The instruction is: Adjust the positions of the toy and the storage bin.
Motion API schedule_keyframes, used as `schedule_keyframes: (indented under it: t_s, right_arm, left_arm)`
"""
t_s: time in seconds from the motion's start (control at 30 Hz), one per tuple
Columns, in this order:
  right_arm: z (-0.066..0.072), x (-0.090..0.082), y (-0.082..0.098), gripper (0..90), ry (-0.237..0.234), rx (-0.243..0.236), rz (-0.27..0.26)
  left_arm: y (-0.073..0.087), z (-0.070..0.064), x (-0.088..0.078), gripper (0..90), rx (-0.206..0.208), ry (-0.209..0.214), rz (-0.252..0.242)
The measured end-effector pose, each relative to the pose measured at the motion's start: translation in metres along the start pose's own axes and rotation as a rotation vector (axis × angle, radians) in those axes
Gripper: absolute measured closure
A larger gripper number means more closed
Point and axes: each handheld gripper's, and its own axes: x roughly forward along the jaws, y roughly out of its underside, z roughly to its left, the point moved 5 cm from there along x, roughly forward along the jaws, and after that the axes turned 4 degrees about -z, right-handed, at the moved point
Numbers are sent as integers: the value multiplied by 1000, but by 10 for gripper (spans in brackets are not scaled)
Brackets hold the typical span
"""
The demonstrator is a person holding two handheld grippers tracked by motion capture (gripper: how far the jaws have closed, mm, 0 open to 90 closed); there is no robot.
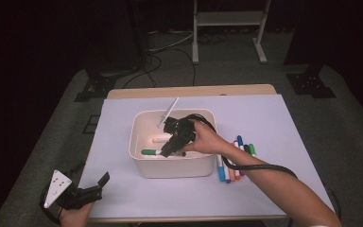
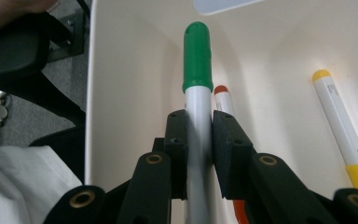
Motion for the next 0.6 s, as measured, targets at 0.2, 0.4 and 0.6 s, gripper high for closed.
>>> schedule_keyframes:
  t_s: [0.2,0.4,0.6]
  right_arm:
    - [0,7,1,756,11,-9,45]
    - [0,12,5,752,27,-12,93]
    - [0,14,8,703,46,-14,118]
  left_arm:
    - [0,0,0,0,0,-1,0]
    - [-1,0,0,0,-1,-1,-4]
    - [-1,0,-1,0,-1,-1,-4]
